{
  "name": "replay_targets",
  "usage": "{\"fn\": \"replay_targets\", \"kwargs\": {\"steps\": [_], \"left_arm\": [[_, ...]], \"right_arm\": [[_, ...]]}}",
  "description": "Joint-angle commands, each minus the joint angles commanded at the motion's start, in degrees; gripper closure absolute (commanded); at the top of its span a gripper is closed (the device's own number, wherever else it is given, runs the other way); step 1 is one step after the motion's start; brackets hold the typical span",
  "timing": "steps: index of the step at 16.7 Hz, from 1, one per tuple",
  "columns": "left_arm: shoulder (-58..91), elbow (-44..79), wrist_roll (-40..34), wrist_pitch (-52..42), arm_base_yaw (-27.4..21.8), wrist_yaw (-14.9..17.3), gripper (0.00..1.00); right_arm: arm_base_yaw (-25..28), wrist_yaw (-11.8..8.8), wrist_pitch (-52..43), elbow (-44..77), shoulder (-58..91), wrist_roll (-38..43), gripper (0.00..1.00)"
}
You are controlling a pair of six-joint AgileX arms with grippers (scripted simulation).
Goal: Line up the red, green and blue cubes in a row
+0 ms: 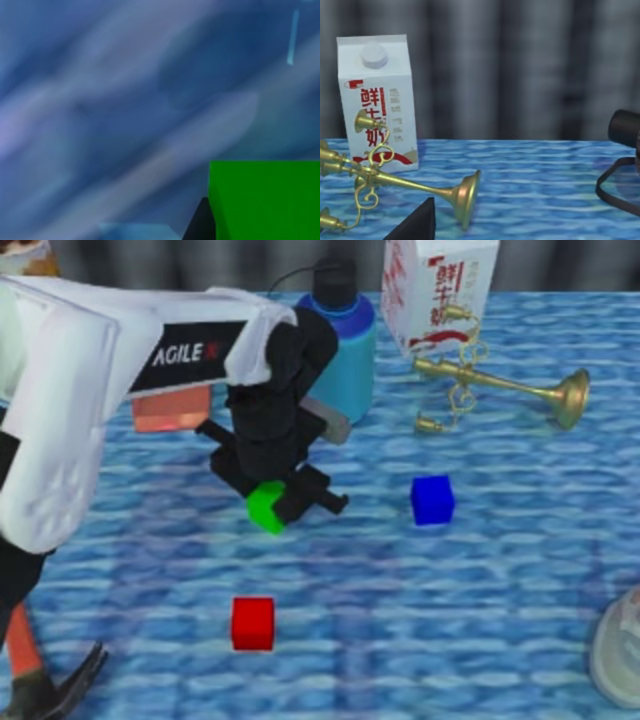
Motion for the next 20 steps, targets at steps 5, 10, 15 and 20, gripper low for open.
{"fn": "replay_targets", "kwargs": {"steps": [5,10,15,20], "left_arm": [[-2.19,3.3,0.0,-4.65,0.31,0.1,1.0],[-5.43,8.48,-0.14,-13.17,1.13,0.05,1.0],[-5.33,8.42,-0.17,-13.12,0.78,0.03,1.0],[-6.87,6.68,-9.48,-12.95,-2.98,-0.14,1.0]], "right_arm": [[0.0,0.0,0.0,0.0,0.0,0.0,0.0],[0.0,0.0,0.0,0.0,0.0,0.0,0.0],[0.0,0.0,0.0,0.0,0.0,0.0,0.0],[0.0,0.0,0.0,0.0,0.0,0.0,0.0]]}}
